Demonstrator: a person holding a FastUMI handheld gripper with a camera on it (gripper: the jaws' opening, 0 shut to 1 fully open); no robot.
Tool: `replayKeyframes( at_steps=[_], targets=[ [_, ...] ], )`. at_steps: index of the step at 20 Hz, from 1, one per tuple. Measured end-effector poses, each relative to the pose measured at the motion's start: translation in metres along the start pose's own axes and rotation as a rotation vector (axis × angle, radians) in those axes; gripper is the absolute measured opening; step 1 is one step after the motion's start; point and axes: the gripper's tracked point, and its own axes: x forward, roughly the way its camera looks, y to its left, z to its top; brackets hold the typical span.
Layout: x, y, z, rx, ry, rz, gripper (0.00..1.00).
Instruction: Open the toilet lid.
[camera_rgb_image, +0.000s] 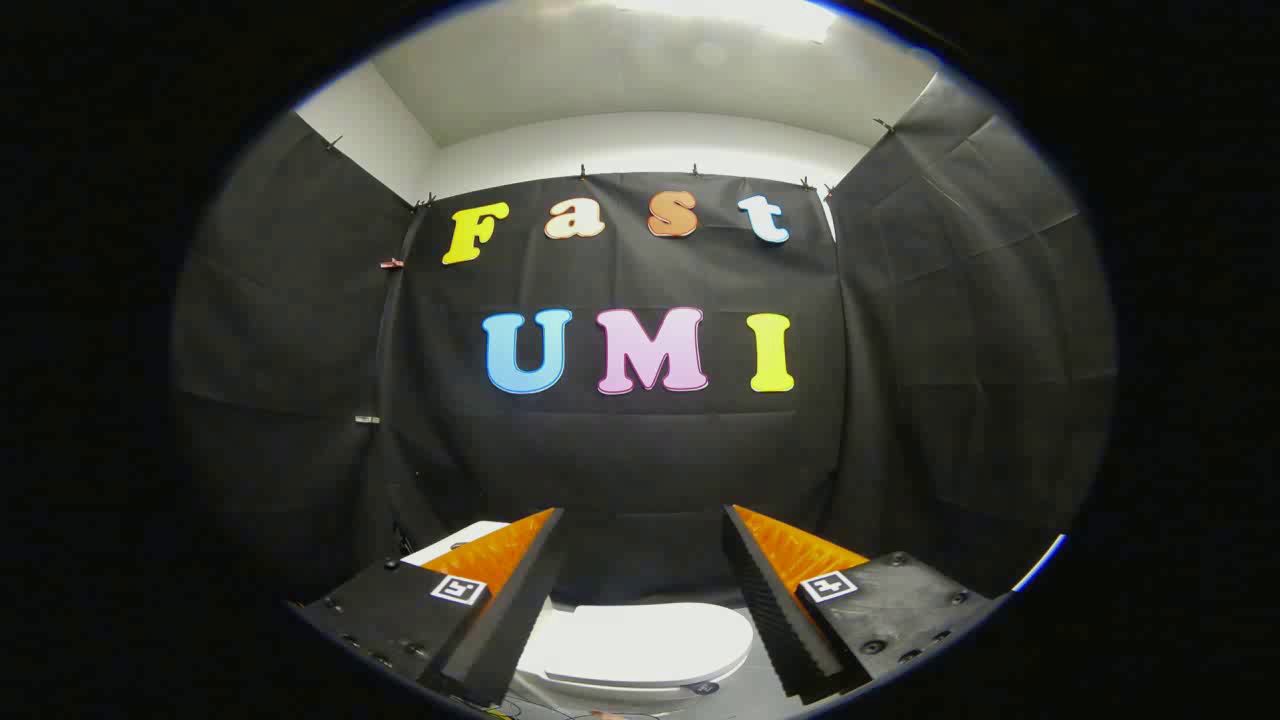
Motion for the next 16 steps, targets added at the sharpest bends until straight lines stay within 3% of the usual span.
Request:
replayKeyframes(
  at_steps=[16],
  targets=[
    [0.0034,0.0095,-0.0049,0.013,0.009,0.029,0.98]
  ],
)
